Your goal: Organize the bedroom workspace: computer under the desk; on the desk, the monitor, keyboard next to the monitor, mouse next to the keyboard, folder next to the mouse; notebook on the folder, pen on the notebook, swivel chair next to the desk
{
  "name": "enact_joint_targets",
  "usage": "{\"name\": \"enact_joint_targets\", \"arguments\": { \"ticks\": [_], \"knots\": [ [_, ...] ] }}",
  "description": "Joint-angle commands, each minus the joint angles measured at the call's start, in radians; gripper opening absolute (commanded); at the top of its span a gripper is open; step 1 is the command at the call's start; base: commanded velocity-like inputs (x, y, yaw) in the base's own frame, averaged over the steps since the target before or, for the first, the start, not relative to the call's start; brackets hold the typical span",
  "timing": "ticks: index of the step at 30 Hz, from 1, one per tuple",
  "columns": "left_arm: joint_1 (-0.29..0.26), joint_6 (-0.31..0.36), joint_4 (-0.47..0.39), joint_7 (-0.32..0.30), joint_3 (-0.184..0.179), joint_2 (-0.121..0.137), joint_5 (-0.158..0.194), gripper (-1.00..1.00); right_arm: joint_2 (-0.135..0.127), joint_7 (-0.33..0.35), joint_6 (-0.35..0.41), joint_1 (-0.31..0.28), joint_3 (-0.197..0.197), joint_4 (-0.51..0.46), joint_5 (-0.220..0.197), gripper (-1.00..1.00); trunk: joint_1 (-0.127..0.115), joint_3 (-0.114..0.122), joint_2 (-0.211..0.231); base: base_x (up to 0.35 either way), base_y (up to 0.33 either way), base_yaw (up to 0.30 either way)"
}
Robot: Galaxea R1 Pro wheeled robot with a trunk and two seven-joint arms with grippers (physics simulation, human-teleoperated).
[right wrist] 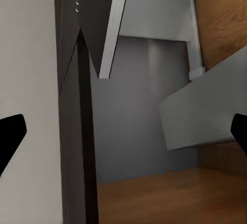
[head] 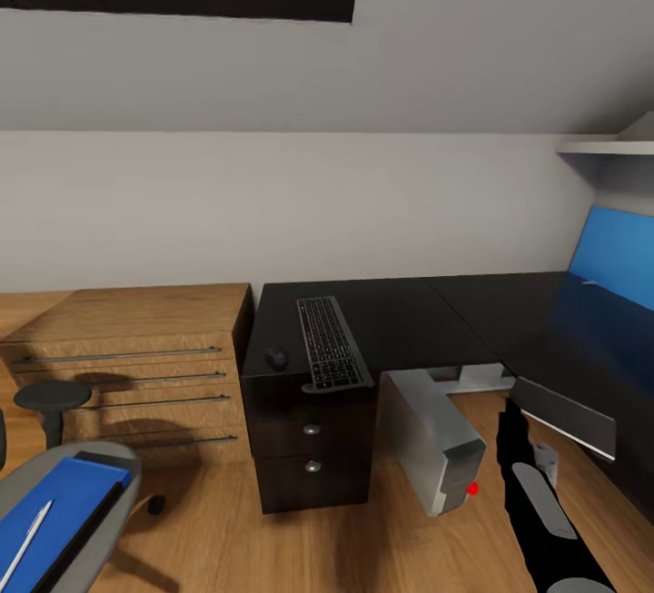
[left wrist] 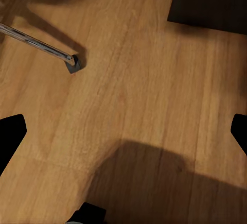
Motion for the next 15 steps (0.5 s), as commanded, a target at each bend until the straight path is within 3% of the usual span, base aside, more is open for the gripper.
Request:
{"name": "enact_joint_targets", "arguments": {
  "ticks": [1,15],
  "knots": [
    [0.000,-0.006,-0.001,0.004,-0.003,0.000,0.011,1.00,-0.001,-0.003,-0.004,0.000,0.000,-0.002,-0.009,1.00,0.000,-0.001,0.000,0.000,0.000,0.000],
    [0.000,-0.006,0.000,0.004,-0.003,0.000,0.011,1.00,-0.001,0.013,-0.004,0.000,-0.015,-0.005,-0.014,1.00,0.000,-0.001,0.000,0.000,0.000,0.000]
  ]
}}
